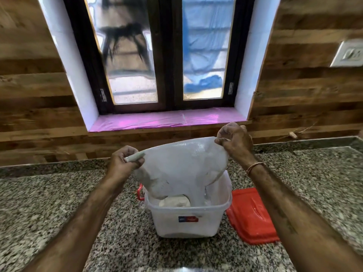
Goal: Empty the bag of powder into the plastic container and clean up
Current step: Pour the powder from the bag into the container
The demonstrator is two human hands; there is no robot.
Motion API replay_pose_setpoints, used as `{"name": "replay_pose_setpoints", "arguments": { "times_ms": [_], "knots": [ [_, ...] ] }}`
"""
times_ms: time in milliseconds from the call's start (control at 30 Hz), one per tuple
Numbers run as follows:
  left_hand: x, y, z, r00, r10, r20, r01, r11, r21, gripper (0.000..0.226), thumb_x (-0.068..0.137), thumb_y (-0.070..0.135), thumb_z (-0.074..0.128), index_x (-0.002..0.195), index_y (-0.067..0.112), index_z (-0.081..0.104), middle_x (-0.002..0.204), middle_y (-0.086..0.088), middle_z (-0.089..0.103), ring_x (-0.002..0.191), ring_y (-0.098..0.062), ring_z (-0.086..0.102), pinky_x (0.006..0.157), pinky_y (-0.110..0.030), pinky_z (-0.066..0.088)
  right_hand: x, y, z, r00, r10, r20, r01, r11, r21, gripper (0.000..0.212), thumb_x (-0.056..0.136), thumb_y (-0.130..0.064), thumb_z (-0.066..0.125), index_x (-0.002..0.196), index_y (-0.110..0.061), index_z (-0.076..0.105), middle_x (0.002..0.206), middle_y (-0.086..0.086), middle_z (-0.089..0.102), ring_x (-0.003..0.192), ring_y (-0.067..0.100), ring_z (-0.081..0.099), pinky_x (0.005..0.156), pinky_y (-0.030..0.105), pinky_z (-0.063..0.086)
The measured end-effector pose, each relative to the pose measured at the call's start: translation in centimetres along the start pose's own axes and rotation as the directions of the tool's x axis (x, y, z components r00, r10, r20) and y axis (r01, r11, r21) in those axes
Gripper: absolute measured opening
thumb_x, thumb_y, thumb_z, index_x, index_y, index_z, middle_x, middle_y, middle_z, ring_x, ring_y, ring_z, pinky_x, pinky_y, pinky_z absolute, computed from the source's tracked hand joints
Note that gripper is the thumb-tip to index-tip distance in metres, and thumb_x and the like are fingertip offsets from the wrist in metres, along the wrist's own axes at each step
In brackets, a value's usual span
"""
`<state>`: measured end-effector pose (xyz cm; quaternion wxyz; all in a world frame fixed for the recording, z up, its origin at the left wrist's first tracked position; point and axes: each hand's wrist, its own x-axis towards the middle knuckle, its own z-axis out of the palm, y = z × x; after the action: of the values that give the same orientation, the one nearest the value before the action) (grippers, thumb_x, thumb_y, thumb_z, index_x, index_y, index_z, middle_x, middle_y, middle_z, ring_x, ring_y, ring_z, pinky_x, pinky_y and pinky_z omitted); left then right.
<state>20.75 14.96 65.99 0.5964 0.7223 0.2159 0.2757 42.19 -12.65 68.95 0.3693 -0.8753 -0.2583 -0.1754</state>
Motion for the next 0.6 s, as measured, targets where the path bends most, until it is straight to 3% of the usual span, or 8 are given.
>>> {"name": "replay_pose_setpoints", "arguments": {
  "times_ms": [133, 267, 333, 400, 467, 533, 600],
  "knots": [
    [0.2, -0.2, 0.2, 0.985, 0.154, -0.078, -0.123, 0.941, 0.315, 0.021, 0.077, 0.003, 0.082, 0.079, 0.016, 0.066, 0.08, 0.0, 0.071, 0.077, -0.018, 0.062, 0.067, -0.033, 0.052, -1.0, -1.9, -0.5, 0.98, -0.195, -0.036, 0.174, 0.934, -0.311, 0.024, 0.076, -0.006, 0.08, 0.073, -0.023, 0.064, 0.077, -0.008, 0.063, 0.083, 0.02, 0.057, 0.079, 0.038, 0.039],
    [0.4, 0.3, -0.6, 0.975, 0.22, 0.032, -0.202, 0.817, 0.54, 0.017, 0.08, 0.018, 0.081, 0.08, 0.026, 0.066, 0.08, 0.008, 0.073, 0.083, -0.021, 0.07, 0.069, -0.039, 0.058, -1.6, -2.9, -0.8, 0.979, -0.204, -0.014, 0.182, 0.903, -0.389, 0.026, 0.075, 0.003, 0.068, 0.074, -0.021, 0.059, 0.071, -0.004, 0.061, 0.073, 0.021, 0.061, 0.073, 0.034, 0.037],
    [0.3, 1.4, -0.3, 0.967, 0.243, 0.079, -0.238, 0.74, 0.629, 0.007, 0.086, 0.036, 0.074, 0.09, 0.035, 0.069, 0.094, 0.01, 0.075, 0.094, -0.02, 0.07, 0.08, -0.041, 0.057, -1.7, -3.0, -0.8, 0.983, -0.183, 0.019, 0.177, 0.912, -0.37, 0.027, 0.074, 0.004, 0.069, 0.075, -0.021, 0.059, 0.073, -0.005, 0.065, 0.075, 0.019, 0.065, 0.074, 0.034, 0.045],
    [0.5, 2.9, 1.3, 0.928, 0.337, 0.161, -0.35, 0.633, 0.691, 0.026, 0.089, 0.055, 0.067, 0.107, 0.038, 0.07, 0.107, 0.012, 0.075, 0.105, -0.017, 0.067, 0.095, -0.044, 0.05, -1.6, -3.4, -0.9, 0.985, -0.161, 0.061, 0.172, 0.935, -0.31, 0.027, 0.078, -0.002, 0.074, 0.078, -0.024, 0.06, 0.077, -0.009, 0.071, 0.078, 0.014, 0.069, 0.074, 0.032, 0.052],
    [0.9, 4.4, 4.3, 0.884, 0.367, 0.289, -0.46, 0.571, 0.68, 0.045, 0.088, 0.064, 0.062, 0.121, 0.035, 0.067, 0.118, 0.012, 0.073, 0.116, -0.016, 0.064, 0.102, -0.046, 0.044, -1.4, -4.2, -0.9, 0.986, -0.135, 0.101, 0.156, 0.957, -0.244, 0.022, 0.083, -0.009, 0.077, 0.081, -0.026, 0.063, 0.08, -0.011, 0.073, 0.078, 0.008, 0.067, 0.063, 0.022, 0.045],
    [1.5, 5.5, 7.7, 0.869, 0.3, 0.393, -0.493, 0.578, 0.65, 0.047, 0.089, 0.063, 0.062, 0.125, 0.032, 0.067, 0.126, 0.01, 0.07, 0.12, -0.017, 0.062, 0.1, -0.044, 0.044, -1.2, -5.0, -0.9, 0.987, -0.119, 0.106, 0.138, 0.971, -0.194, 0.016, 0.084, -0.012, 0.077, 0.082, -0.023, 0.065, 0.081, -0.01, 0.073, 0.077, 0.008, 0.064, 0.059, 0.021, 0.04],
    [2.1, 6.0, 10.4, 0.876, 0.269, 0.4, -0.472, 0.644, 0.602, 0.036, 0.089, 0.056, 0.066, 0.115, 0.03, 0.071, 0.12, 0.008, 0.073, 0.113, -0.019, 0.065, 0.092, -0.039, 0.048, -1.1, -5.3, -0.7, 0.99, -0.106, 0.087, 0.119, 0.982, -0.149, 0.013, 0.084, -0.014, 0.078, 0.082, -0.02, 0.067, 0.079, -0.01, 0.071, 0.073, 0.006, 0.061, 0.058, 0.019, 0.04]
  ]
}}
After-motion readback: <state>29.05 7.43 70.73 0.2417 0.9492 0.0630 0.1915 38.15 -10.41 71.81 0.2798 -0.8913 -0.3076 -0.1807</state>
